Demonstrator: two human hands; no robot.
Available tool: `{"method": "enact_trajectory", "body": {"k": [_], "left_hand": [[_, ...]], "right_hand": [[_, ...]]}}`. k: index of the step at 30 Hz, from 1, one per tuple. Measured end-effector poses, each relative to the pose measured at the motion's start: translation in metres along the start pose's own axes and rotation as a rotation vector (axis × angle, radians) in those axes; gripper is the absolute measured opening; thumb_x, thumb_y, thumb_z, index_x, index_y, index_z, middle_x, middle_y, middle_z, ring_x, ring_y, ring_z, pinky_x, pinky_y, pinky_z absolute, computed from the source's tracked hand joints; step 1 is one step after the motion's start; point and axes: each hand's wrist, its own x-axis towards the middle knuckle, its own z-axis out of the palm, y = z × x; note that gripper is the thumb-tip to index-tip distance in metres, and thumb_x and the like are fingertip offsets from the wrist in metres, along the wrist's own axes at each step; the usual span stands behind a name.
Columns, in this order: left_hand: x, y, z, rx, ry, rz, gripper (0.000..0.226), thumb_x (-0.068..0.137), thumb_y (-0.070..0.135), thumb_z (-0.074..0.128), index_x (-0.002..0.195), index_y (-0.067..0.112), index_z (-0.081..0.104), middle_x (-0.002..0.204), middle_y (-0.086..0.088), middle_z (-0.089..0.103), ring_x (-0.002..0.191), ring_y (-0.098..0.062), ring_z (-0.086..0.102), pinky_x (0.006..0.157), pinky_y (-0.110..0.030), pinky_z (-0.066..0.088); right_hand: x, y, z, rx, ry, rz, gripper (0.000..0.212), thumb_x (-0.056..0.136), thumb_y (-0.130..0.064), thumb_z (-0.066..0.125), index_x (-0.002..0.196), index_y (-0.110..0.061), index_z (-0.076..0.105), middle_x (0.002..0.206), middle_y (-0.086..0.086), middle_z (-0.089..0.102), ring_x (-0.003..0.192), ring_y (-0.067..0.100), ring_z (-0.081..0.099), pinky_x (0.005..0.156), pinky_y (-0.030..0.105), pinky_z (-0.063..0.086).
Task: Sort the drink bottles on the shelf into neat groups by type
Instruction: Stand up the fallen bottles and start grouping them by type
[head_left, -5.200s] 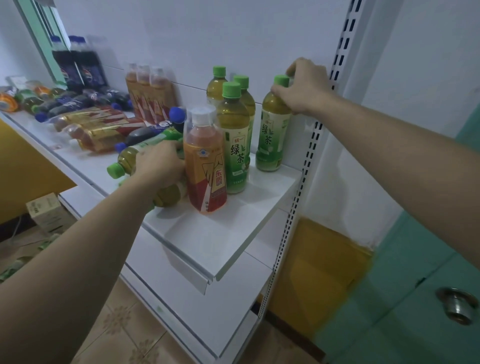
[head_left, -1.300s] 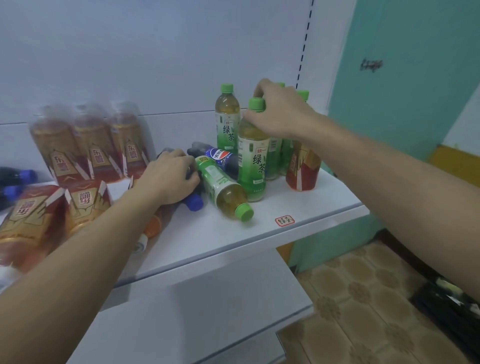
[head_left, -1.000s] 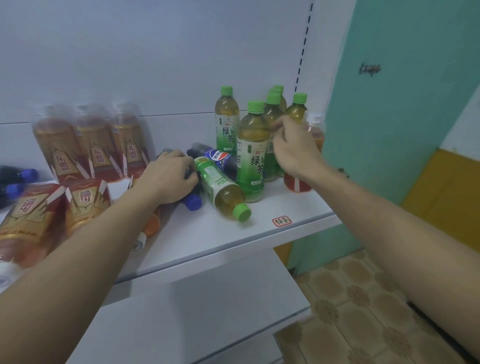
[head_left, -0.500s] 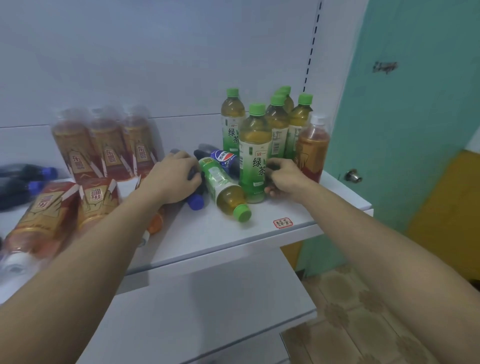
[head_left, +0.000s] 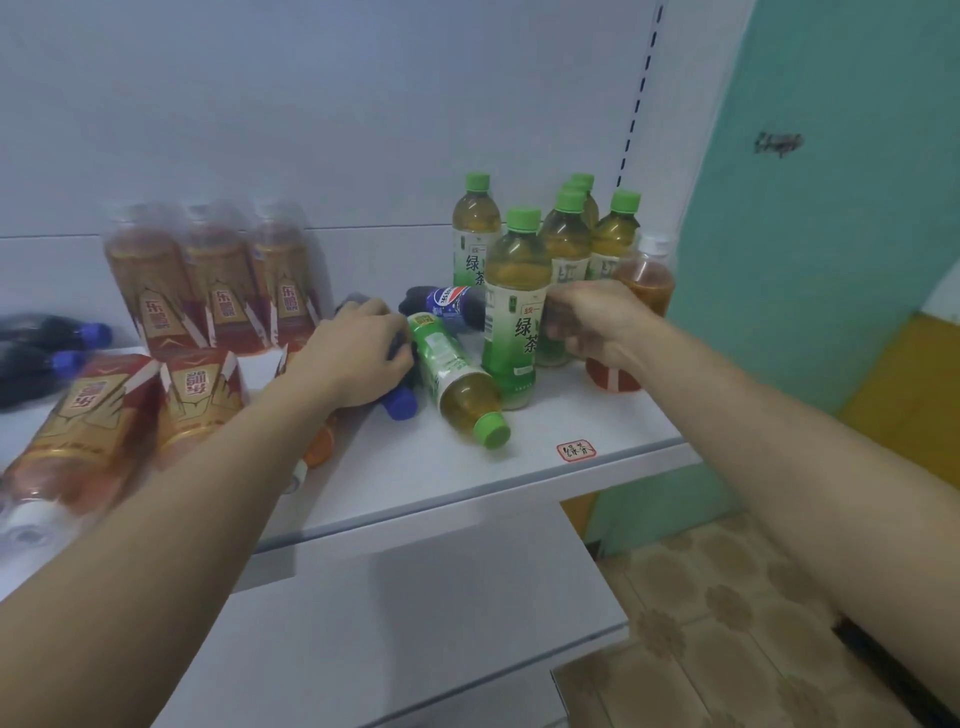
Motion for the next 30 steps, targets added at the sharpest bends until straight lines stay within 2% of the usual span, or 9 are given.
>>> {"method": "enact_trajectory", "body": {"k": [2, 6, 12, 16, 18, 20, 22, 25, 30], "left_hand": [[-0.001, 0.000, 0.000, 0.015, -0.006, 0.011, 0.029, 0.097, 0.037, 0.047, 0.113, 0.018, 0.063, 0.119, -0.008, 0.055, 0.115, -0.031, 0.050, 0.092, -0.052, 0.049], [-0.002, 0.000, -0.002, 0.038, -0.013, 0.028, 0.030, 0.099, 0.039, 0.044, 0.113, 0.018, 0.060, 0.116, -0.008, 0.053, 0.112, -0.032, 0.050, 0.090, -0.051, 0.049], [0.006, -0.003, -0.011, -0.027, -0.122, 0.044, 0.028, 0.096, 0.039, 0.050, 0.110, 0.020, 0.065, 0.116, -0.008, 0.055, 0.112, -0.032, 0.051, 0.096, -0.050, 0.047], [0.014, -0.015, -0.024, -0.109, -0.203, 0.121, 0.026, 0.096, 0.033, 0.054, 0.108, 0.015, 0.069, 0.106, -0.008, 0.065, 0.100, -0.028, 0.060, 0.091, -0.039, 0.048], [0.012, -0.025, -0.025, -0.131, -0.185, 0.148, 0.023, 0.095, 0.032, 0.056, 0.109, 0.019, 0.069, 0.108, -0.006, 0.064, 0.098, -0.025, 0.060, 0.092, -0.040, 0.049], [0.009, -0.037, -0.022, -0.165, -0.148, 0.166, 0.024, 0.095, 0.032, 0.056, 0.113, 0.023, 0.069, 0.110, -0.004, 0.063, 0.097, -0.023, 0.059, 0.091, -0.040, 0.049], [0.006, -0.045, -0.019, -0.227, -0.132, 0.178, 0.026, 0.097, 0.033, 0.056, 0.119, 0.025, 0.068, 0.112, -0.002, 0.061, 0.097, -0.020, 0.060, 0.090, -0.039, 0.050], [0.004, -0.052, -0.015, -0.267, -0.129, 0.195, 0.028, 0.098, 0.035, 0.055, 0.123, 0.028, 0.066, 0.117, 0.000, 0.060, 0.101, -0.019, 0.059, 0.093, -0.040, 0.049], [0.001, -0.051, -0.007, -0.277, -0.093, 0.199, 0.031, 0.100, 0.039, 0.053, 0.129, 0.031, 0.062, 0.128, 0.004, 0.057, 0.107, -0.017, 0.056, 0.094, -0.038, 0.046]], "right_hand": [[-0.004, -0.014, 0.001, 0.078, -0.108, 0.113, 0.024, 0.099, -0.036, 0.058, 0.112, -0.019, 0.069, 0.100, 0.005, 0.078, 0.088, 0.020, 0.063, 0.072, 0.029, 0.051], [-0.005, -0.029, 0.006, 0.136, -0.162, 0.188, 0.045, 0.100, -0.050, 0.049, 0.131, -0.021, 0.063, 0.125, 0.013, 0.067, 0.111, 0.028, 0.061, 0.080, 0.037, 0.049], [0.001, -0.055, 0.008, 0.044, -0.186, 0.159, 0.056, 0.101, -0.057, 0.039, 0.134, -0.017, 0.060, 0.130, 0.018, 0.064, 0.116, 0.038, 0.062, 0.092, 0.049, 0.049], [0.012, -0.085, 0.005, -0.188, -0.270, 0.171, 0.077, 0.101, -0.065, 0.025, 0.151, -0.008, 0.039, 0.140, 0.019, 0.060, 0.122, 0.041, 0.060, 0.115, 0.059, 0.032], [0.016, -0.100, 0.009, -0.275, -0.292, 0.184, 0.084, 0.100, -0.068, 0.022, 0.154, -0.004, 0.034, 0.139, 0.020, 0.060, 0.118, 0.038, 0.064, 0.110, 0.058, 0.041], [0.018, -0.115, 0.016, -0.343, -0.309, 0.186, 0.083, 0.100, -0.069, 0.019, 0.141, -0.007, 0.055, 0.132, 0.018, 0.066, 0.103, 0.031, 0.072, 0.084, 0.046, 0.059], [0.018, -0.130, 0.026, -0.407, -0.307, 0.185, 0.080, 0.101, -0.068, 0.021, 0.124, -0.011, 0.070, 0.133, 0.015, 0.065, 0.090, 0.028, 0.076, 0.065, 0.038, 0.061], [0.017, -0.148, 0.044, -0.519, -0.277, 0.137, 0.063, 0.104, -0.059, 0.033, 0.121, -0.012, 0.071, 0.138, 0.014, 0.057, 0.082, 0.028, 0.076, 0.056, 0.036, 0.060], [0.025, -0.159, 0.088, -0.784, -0.319, -0.005, 0.042, 0.098, -0.031, 0.065, 0.134, -0.009, 0.058, 0.128, 0.017, 0.062, 0.106, 0.033, 0.072, 0.085, 0.037, 0.059]]}}
